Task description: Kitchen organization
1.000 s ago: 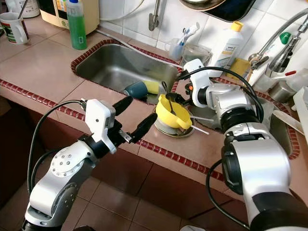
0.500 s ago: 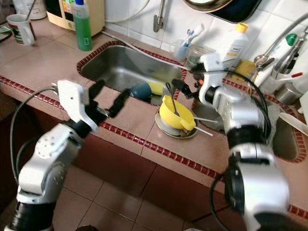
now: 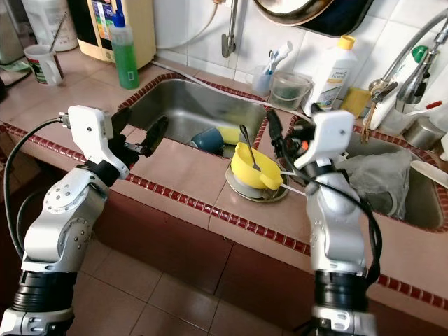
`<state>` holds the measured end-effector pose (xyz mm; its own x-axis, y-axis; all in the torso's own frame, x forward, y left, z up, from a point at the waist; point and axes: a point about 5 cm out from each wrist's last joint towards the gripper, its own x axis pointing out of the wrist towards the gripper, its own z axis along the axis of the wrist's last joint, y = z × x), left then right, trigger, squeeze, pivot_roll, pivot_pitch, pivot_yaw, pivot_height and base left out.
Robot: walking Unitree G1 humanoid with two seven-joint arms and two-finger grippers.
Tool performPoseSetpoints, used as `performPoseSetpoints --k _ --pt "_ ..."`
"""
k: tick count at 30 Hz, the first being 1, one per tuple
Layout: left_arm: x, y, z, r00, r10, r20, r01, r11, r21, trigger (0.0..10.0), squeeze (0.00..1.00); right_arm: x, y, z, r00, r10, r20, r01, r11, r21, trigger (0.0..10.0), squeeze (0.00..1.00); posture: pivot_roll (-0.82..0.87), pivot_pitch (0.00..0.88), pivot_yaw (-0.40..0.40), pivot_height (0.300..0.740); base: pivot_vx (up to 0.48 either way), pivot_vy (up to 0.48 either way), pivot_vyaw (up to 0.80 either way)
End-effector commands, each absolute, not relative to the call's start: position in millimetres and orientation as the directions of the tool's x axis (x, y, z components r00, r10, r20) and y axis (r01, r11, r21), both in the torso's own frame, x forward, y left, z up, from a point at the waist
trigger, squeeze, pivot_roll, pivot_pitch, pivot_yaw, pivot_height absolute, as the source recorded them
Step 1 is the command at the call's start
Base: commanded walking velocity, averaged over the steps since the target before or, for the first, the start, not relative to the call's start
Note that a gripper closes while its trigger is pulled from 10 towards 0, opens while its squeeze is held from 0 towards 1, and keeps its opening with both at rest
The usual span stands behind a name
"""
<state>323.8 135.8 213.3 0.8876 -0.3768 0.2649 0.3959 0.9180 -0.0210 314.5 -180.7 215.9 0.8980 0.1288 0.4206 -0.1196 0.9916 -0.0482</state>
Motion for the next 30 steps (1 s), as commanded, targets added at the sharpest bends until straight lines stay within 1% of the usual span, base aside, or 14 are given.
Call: performPoseSetpoints --k 1,5,6,8,12,30 --pt "326.4 132.8 211.4 0.886 -0.382 0.261 0.399 0.917 -0.012 10.0 0.0 304.5 -180.7 219.7 0.881 0.103 0.462 -0.082 0.995 -0.065 10.0 0.0 0.02 0.0 -0.039 0.74 0.0 0.0 0.0" --pt "329.0 132.6 204.8 0.89 -0.38 0.253 0.404 0.913 -0.049 10.0 0.0 291.4 -180.4 204.5 0.891 0.044 0.452 -0.011 0.997 -0.075 10.0 0.0 0.02 0.0 -0.029 0.74 0.0 0.0 0.0" --pt "328.9 131.1 198.9 0.888 -0.39 0.242 0.413 0.91 -0.048 10.0 0.0 287.9 -177.1 191.0 0.907 0.037 0.42 0.001 0.996 -0.089 10.0 0.0 0.02 0.0 -0.028 0.74 0.0 0.0 0.0" --pt "328.7 129.2 193.9 0.886 -0.405 0.226 0.421 0.907 -0.026 10.0 0.0 285.3 -173.6 182.6 0.914 0.038 0.403 0.005 0.994 -0.105 10.0 0.0 0.02 0.0 -0.025 0.74 0.0 0.0 0.0" --pt "329.2 127.6 193.6 0.873 -0.428 0.232 0.449 0.892 -0.043 10.0 0.0 285.8 -165.3 187.8 0.907 0.046 0.419 -0.007 0.996 -0.094 10.0 0.0 0.02 0.0 -0.026 0.74 0.0 0.0 0.0" --pt "327.6 126.5 189.7 0.867 -0.442 0.231 0.466 0.883 -0.054 10.0 0.0 288.4 -156.6 187.4 0.901 0.11 0.42 -0.054 0.988 -0.145 10.0 0.0 0.03 0.0 -0.054 0.74 0.0 0.0 0.0"
